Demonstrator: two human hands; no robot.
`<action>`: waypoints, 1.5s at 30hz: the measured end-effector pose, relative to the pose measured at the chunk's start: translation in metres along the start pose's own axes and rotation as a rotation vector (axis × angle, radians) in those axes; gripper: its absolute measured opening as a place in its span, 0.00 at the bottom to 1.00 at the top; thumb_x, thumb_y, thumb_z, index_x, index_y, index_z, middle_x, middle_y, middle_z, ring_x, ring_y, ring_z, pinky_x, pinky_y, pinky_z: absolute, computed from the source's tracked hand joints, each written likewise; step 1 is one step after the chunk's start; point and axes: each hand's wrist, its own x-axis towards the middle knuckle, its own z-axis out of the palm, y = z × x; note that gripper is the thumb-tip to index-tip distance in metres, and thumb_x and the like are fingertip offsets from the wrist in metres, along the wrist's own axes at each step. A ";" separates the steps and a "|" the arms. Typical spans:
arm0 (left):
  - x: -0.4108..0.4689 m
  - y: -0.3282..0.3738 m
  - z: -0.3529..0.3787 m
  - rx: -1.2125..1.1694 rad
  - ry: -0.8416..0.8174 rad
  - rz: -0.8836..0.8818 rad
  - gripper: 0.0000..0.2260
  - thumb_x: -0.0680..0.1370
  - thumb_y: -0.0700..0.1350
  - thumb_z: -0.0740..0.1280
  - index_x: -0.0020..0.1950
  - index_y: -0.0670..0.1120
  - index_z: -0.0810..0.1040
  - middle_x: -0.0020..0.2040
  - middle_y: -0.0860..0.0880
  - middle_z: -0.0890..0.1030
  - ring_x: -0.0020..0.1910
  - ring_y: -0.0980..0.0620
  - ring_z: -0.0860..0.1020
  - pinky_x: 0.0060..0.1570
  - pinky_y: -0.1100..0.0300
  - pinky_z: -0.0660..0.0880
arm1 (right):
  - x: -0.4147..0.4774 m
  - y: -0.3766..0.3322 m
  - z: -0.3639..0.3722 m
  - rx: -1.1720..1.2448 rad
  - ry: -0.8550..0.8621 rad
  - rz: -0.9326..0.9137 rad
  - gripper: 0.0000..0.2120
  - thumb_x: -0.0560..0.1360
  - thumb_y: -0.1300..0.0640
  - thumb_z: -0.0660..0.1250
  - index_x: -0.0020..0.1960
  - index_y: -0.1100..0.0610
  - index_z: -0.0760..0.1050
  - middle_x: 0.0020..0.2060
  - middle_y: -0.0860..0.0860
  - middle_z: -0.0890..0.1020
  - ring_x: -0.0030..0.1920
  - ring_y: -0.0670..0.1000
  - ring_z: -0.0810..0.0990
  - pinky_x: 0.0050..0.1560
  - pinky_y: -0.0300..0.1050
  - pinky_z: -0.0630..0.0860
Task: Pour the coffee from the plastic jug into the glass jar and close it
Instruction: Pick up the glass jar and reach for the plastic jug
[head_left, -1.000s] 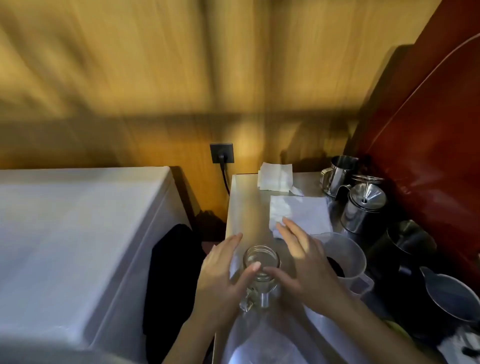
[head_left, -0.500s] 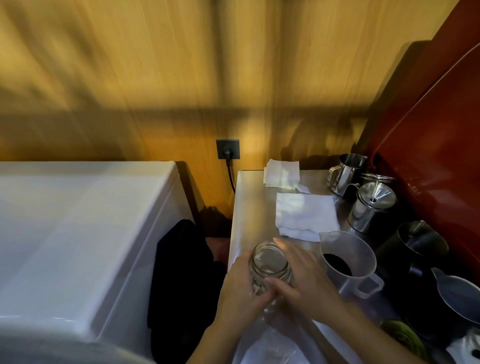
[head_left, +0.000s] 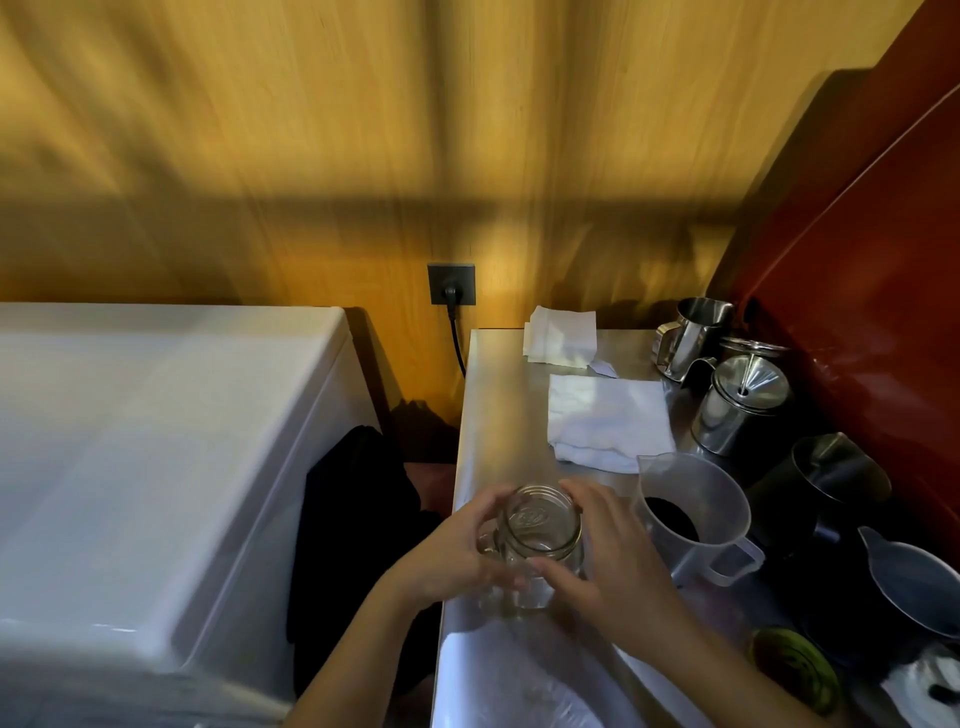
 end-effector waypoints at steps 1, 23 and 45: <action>0.000 0.001 -0.002 0.003 -0.026 0.000 0.34 0.67 0.30 0.76 0.68 0.50 0.70 0.62 0.50 0.77 0.57 0.61 0.78 0.49 0.66 0.77 | 0.001 0.001 -0.001 0.009 -0.018 0.002 0.32 0.68 0.46 0.72 0.67 0.54 0.63 0.60 0.49 0.71 0.59 0.46 0.68 0.59 0.43 0.66; -0.019 -0.015 0.035 -0.006 0.254 0.031 0.35 0.60 0.49 0.81 0.64 0.55 0.72 0.62 0.48 0.78 0.62 0.52 0.77 0.60 0.58 0.74 | 0.011 0.014 -0.024 0.158 -0.257 0.005 0.29 0.63 0.45 0.73 0.60 0.46 0.66 0.54 0.45 0.75 0.57 0.47 0.71 0.58 0.52 0.71; -0.021 -0.018 0.044 -0.074 0.245 0.059 0.40 0.60 0.40 0.81 0.69 0.46 0.69 0.64 0.44 0.77 0.64 0.49 0.76 0.64 0.59 0.71 | -0.042 0.057 -0.057 0.111 0.323 0.471 0.44 0.65 0.52 0.77 0.72 0.56 0.55 0.70 0.56 0.63 0.66 0.43 0.56 0.67 0.61 0.61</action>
